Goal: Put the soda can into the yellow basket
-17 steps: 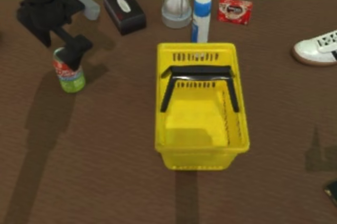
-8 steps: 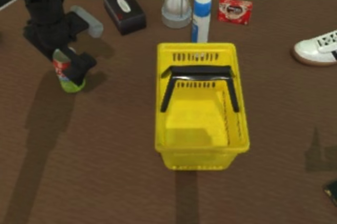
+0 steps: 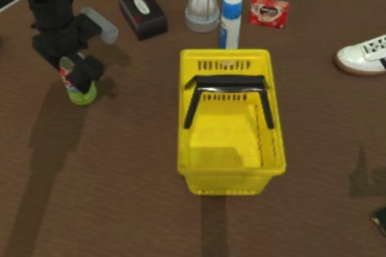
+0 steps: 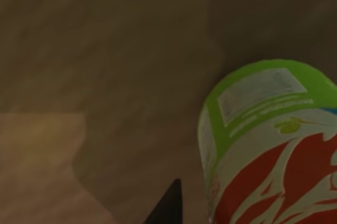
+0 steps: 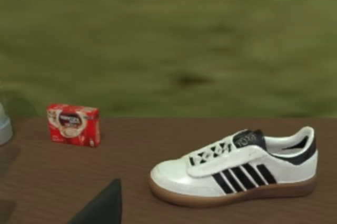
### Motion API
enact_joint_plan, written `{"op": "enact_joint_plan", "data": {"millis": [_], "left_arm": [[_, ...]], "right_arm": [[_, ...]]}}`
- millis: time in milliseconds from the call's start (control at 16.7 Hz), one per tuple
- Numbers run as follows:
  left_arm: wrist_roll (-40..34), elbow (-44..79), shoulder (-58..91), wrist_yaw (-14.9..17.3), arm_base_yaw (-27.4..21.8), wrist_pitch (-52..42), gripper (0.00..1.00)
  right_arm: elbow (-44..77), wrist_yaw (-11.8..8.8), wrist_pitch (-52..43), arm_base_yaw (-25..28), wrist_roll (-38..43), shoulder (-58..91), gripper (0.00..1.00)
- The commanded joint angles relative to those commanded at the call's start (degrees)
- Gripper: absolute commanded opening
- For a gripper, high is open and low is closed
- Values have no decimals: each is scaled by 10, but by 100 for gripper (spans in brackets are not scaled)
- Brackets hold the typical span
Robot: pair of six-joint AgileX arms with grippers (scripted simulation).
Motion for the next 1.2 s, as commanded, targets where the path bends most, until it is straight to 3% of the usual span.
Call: {"op": "enact_joint_plan", "data": {"millis": [360, 960, 1200], "left_arm": [[0, 0, 0, 0, 0, 0, 2], [1, 0, -1, 0, -2, 0, 0], [-19, -18, -6, 44, -8, 57, 0]], "right_arm": [[0, 0, 0, 0, 0, 0, 100], [0, 0, 0, 0, 0, 0, 100], [0, 0, 0, 0, 0, 0, 100]]}}
